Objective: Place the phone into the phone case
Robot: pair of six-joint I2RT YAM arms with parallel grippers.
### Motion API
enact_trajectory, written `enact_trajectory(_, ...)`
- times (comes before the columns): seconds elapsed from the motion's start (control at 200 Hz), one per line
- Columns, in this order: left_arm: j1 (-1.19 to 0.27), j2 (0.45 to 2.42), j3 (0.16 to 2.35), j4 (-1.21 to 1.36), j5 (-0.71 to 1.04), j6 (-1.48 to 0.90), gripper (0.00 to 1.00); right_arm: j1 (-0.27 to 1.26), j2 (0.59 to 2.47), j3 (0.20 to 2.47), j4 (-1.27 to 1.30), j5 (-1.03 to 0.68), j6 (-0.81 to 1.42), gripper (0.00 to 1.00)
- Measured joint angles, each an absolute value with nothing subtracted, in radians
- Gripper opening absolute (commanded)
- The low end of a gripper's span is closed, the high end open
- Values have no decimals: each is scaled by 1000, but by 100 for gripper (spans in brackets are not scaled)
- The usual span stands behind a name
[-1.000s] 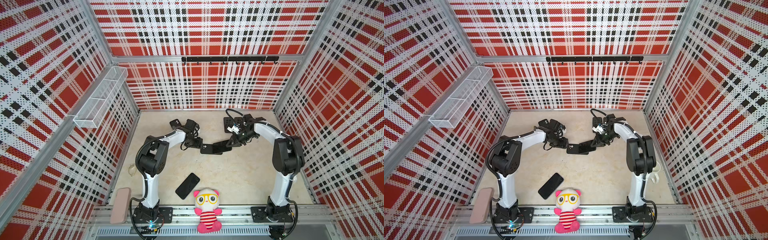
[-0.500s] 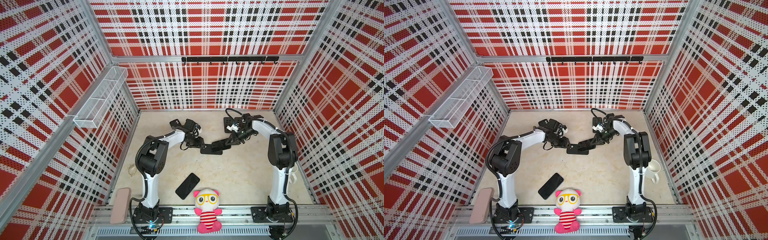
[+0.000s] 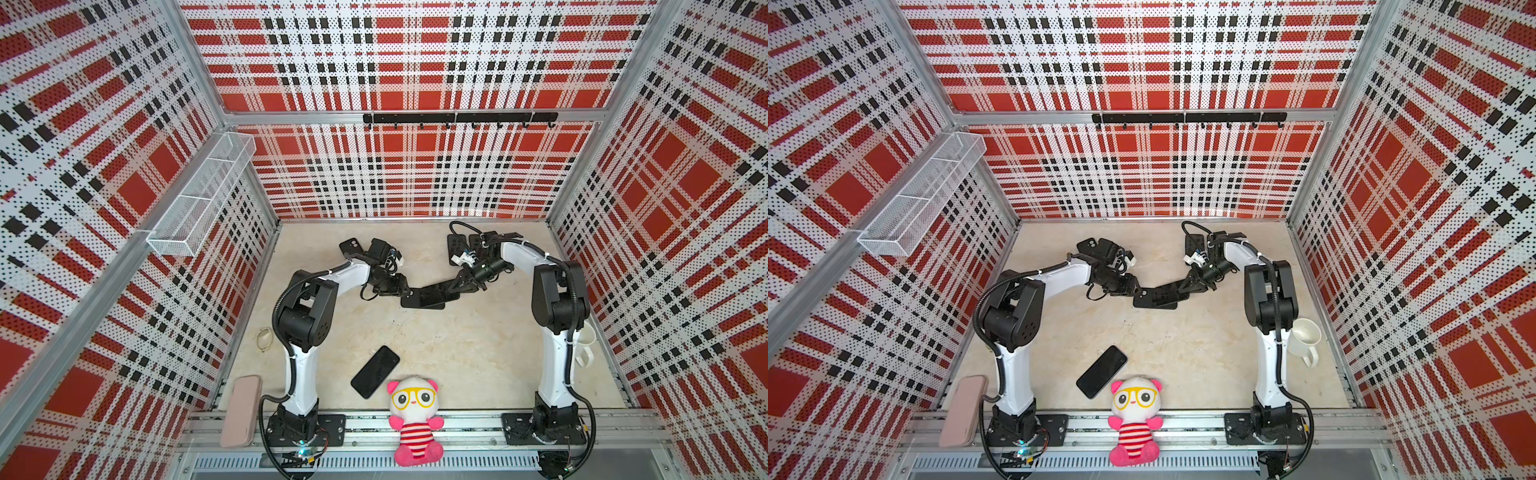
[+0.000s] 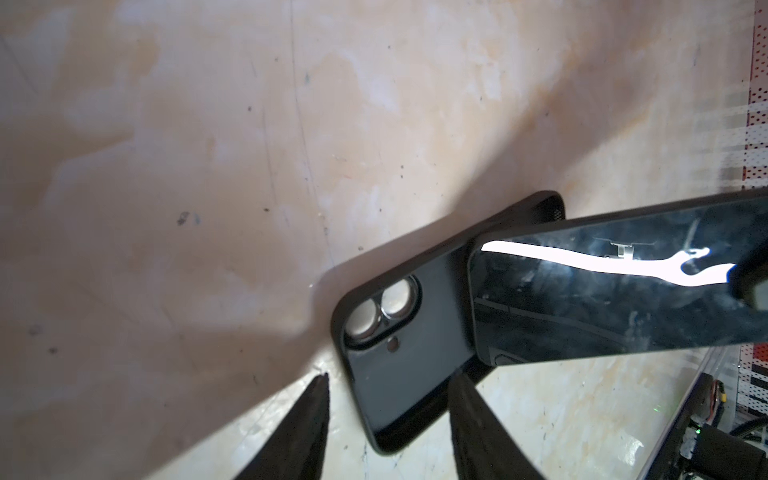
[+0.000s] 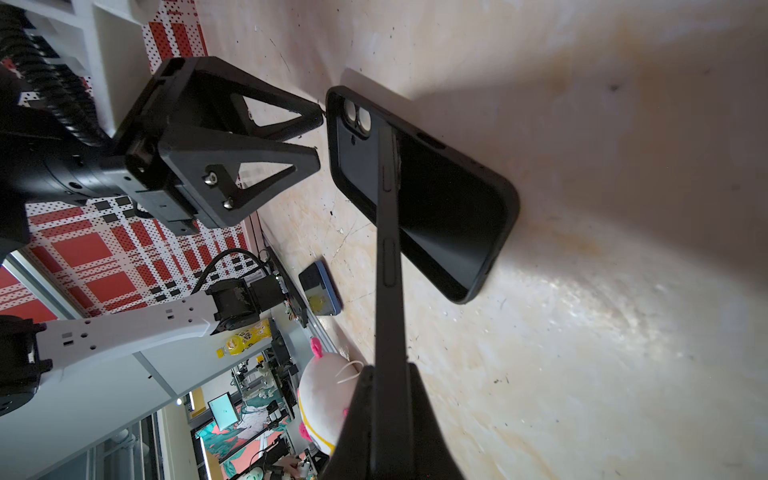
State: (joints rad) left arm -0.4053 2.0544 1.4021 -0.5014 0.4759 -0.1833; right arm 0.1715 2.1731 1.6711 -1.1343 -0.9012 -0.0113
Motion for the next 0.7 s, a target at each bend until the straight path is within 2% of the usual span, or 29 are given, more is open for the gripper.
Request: enact_trajectory(0.701, -406, 2062, 1396, -495, 507, -197, 49, 204, 2274, 1757, -1144, -963, 14, 1)
